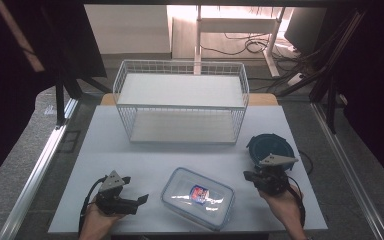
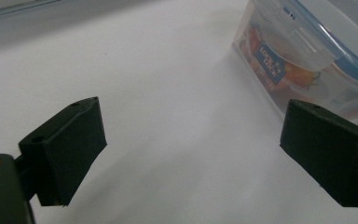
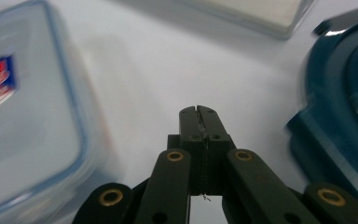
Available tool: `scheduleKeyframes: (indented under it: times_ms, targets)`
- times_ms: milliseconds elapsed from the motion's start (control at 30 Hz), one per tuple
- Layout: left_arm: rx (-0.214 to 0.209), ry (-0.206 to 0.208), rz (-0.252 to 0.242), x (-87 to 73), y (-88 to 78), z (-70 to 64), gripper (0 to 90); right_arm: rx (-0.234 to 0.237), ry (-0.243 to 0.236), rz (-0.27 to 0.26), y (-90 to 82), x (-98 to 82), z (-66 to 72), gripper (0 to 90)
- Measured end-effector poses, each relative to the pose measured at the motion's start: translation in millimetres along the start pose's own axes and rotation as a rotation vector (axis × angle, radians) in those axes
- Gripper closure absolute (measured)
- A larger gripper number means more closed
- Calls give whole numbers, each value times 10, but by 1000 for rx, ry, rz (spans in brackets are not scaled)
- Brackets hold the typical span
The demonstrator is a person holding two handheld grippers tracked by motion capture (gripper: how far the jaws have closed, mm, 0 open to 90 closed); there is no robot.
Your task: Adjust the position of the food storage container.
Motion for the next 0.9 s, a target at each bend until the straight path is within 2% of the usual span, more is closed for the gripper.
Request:
scheduleKeyframes:
  times_ms: [167,200,267,400,633,667,700,733,767,800,833,867,900]
  targets:
    - [8,16,6,8,3,-21,85,29,0,20,-86,-225,137,893]
    - [10,17,7,8,4,-21,92,39,2,34,-115,-326,189,893]
    - [15,16,7,6,6,-18,96,48,4,39,-121,-364,214,893]
    - [19,12,7,10,11,-17,113,100,-12,86,-127,-568,405,893]
    - [21,14,12,22,22,-29,153,137,-26,110,-95,-615,536,892]
    - [20,13,16,28,21,-33,190,138,-27,113,-87,-614,542,892]
    - [12,12,19,38,14,-38,379,137,-25,114,-77,-613,543,892]
    - [6,9,22,49,5,-45,379,137,-25,114,-77,-613,543,892]
    - [-13,5,20,70,-2,-54,509,139,-23,115,-75,-613,544,892]
    - [-38,-5,20,99,2,-66,589,140,-25,115,-74,-613,545,893]
    - [-66,-7,20,122,15,-77,753,139,-26,115,-75,-613,551,893]
    - [-81,-7,22,137,34,-89,753,139,-26,115,-75,-613,551,893]
    - [-108,-6,30,161,77,-116,807,139,-26,114,-75,-612,552,892]
Point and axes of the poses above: each handheld gripper's, and its own axes: y roughly forward along the jaws, x roughly out of its top, z roughly to its left, the point moved 2 cm from there along y, roughly forward along the jaws, and after that the axes turned 7 degrees about y, right-handed, at the moved point
